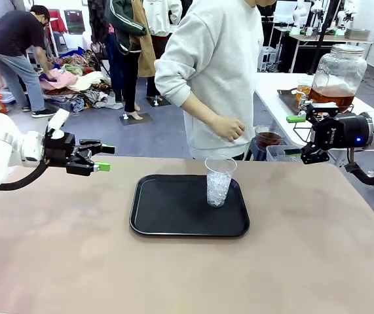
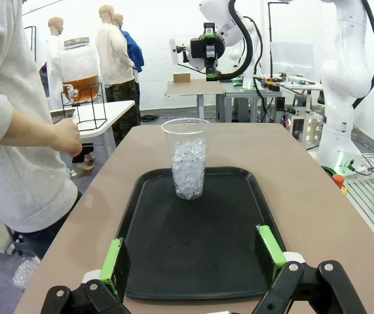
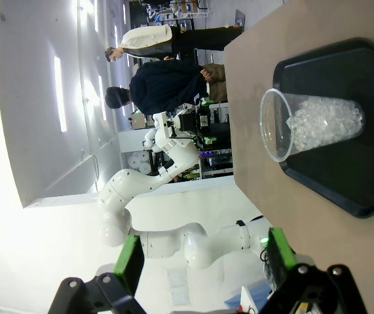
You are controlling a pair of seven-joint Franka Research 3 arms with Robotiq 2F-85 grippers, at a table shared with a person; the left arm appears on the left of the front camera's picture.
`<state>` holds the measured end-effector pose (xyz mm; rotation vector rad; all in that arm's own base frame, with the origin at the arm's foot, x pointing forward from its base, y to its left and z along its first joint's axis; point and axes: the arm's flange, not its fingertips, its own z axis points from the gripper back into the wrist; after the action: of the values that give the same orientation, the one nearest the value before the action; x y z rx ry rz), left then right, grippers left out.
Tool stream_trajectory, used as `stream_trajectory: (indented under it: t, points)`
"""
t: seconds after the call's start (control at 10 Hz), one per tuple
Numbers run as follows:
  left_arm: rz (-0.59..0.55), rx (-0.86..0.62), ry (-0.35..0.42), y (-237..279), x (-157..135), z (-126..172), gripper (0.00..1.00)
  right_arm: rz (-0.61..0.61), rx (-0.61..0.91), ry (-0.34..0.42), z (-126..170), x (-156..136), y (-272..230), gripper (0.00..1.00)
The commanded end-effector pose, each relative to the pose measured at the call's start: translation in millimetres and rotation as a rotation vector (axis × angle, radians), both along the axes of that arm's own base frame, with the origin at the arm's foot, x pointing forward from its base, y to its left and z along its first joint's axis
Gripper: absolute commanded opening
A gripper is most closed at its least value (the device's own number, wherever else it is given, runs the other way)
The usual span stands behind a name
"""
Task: Pour the drink into the iced cup.
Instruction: Pick up the iced cup indicated by the human and present it to them.
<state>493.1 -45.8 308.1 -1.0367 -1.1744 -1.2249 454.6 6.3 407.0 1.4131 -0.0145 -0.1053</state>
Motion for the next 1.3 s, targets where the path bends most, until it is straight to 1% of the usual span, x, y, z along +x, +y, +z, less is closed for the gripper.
stream_trajectory:
  t: [0.0,1.2]
  points:
    - [0.007,-0.008,0.001,-0.6,0.4,2.1,1.00,0.001,0.002,-0.004,2.0,0.2,0.8,1.00]
    - [0.007,-0.008,0.001,-0.6,0.4,2.1,1.00,0.001,0.002,-0.004,2.0,0.2,0.8,1.00]
